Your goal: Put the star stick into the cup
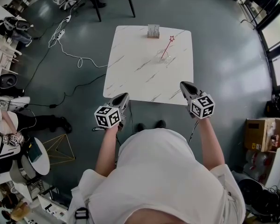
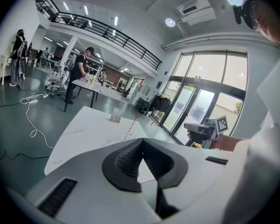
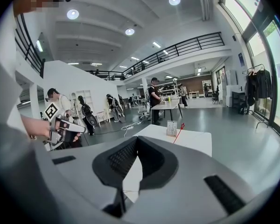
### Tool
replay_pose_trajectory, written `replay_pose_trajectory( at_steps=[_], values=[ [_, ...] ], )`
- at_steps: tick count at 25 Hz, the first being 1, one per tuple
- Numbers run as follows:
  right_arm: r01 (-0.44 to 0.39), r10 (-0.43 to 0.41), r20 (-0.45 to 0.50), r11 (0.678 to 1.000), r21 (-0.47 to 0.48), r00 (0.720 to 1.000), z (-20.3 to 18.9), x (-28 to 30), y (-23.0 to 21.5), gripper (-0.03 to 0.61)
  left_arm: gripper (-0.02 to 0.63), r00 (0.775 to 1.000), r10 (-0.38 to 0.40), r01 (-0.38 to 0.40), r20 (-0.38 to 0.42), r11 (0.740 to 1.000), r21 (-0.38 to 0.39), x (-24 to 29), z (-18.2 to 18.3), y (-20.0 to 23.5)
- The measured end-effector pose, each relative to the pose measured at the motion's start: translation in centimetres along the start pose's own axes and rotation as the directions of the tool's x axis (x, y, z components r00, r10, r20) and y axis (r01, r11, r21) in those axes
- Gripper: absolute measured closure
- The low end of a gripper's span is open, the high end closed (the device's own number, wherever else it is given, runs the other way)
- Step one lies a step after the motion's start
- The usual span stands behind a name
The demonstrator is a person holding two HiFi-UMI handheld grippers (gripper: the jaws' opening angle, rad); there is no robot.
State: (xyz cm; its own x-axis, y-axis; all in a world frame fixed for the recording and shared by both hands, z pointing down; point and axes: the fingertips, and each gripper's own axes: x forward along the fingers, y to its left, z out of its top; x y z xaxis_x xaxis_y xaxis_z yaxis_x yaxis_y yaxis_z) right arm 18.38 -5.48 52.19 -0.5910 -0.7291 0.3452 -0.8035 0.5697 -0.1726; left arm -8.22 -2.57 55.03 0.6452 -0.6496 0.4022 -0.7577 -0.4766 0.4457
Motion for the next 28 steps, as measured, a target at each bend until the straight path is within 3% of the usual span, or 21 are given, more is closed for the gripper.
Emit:
replay_pose_trajectory(
  at_steps=[28],
  values=[
    [-0.025, 0.024, 0.019, 1.000, 0.015, 1.000, 0.1, -0.1, -0.6, 0.554, 0.600, 0.999, 0.035, -0.035, 0.017, 0.999, -0.011, -0.2, -0.1, 0.0]
  ],
)
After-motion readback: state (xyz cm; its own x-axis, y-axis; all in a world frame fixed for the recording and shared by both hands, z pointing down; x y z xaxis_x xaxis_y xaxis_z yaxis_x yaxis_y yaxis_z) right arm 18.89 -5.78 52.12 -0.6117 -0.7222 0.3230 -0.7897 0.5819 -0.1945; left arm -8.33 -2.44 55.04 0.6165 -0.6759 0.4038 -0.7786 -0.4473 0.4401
